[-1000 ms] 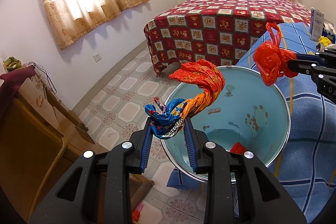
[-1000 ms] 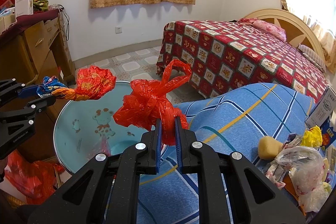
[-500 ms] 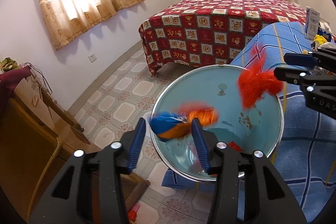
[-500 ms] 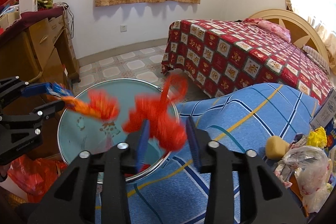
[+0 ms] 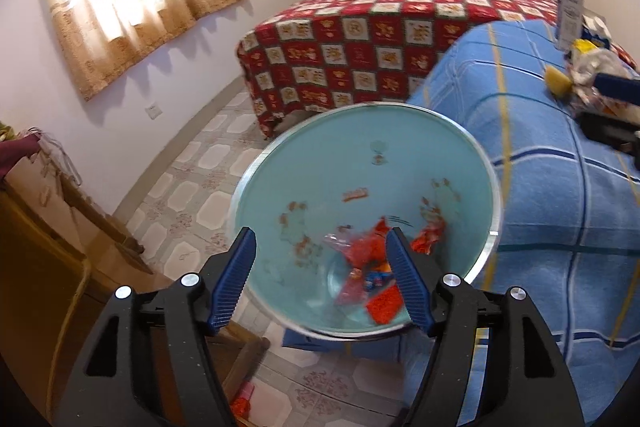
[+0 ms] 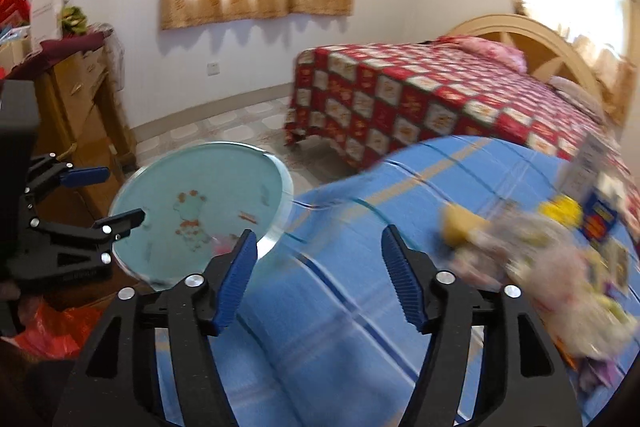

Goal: Collect trash
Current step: 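Grasp the grey wrapper with the left gripper while the right grasps the clear plastic bag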

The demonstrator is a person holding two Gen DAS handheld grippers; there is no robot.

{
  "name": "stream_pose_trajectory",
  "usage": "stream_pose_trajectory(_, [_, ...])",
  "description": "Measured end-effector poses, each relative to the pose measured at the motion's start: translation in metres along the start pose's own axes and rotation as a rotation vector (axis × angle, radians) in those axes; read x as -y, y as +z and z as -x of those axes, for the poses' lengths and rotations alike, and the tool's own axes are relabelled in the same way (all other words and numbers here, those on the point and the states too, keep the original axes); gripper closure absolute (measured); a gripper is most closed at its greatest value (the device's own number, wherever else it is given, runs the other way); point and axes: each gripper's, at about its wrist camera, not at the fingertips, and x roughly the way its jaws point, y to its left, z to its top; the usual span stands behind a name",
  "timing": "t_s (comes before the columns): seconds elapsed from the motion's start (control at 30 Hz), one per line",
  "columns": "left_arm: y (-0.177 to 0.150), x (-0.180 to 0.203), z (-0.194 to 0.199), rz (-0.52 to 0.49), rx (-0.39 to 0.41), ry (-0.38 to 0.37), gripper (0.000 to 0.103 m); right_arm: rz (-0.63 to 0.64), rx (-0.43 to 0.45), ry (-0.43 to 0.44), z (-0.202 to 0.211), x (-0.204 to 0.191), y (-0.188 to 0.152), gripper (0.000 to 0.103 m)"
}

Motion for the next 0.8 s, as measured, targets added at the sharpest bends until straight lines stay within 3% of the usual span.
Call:
stream_pose_trajectory(0.1, [0.000, 0.023, -0.001, -0.044, 0.007, -0.015, 0.030, -0.061, 0.003, -0.073, 0.027, 0.035, -0.021, 0.036])
stream_pose_trajectory(0.23, [0.006, 0.047, -0.001, -0.074, 0.018, -0.039, 0.030, -0.164, 0.025, -0.196, 0.058, 0.087, -0.042, 0.034])
stream_pose_trajectory(0.37, [0.022, 0.063, -0.008, -0.051, 0.031, -0.030, 0.024, -0.232, 0.034, -0.307, 0.064, 0.125, -0.047, 0.033])
stream_pose_trajectory(0.5, [0.039, 0.067, -0.008, -0.029, 0.053, -0.029, 0.023, -0.257, 0.035, -0.316, 0.050, 0.146, -0.039, 0.033])
stream_pose_trajectory(0.67, [0.050, 0.057, -0.004, 0.007, 0.081, -0.006, 0.019, -0.228, -0.030, -0.302, 0.021, 0.150, -0.028, 0.033])
stream_pose_trajectory(0.73, [0.050, 0.054, -0.004, 0.012, 0.077, -0.004, 0.019, -0.223, -0.075, -0.268, 0.007, 0.152, -0.028, 0.049])
stream_pose_trajectory(0.77, [0.050, 0.054, -0.004, 0.014, 0.074, -0.008, 0.019, -0.226, -0.087, -0.251, 0.004, 0.152, -0.028, 0.074])
stream_pose_trajectory(0.8, [0.051, 0.054, -0.003, 0.014, 0.073, -0.014, 0.019, -0.229, -0.095, -0.236, 0.004, 0.153, -0.029, 0.074])
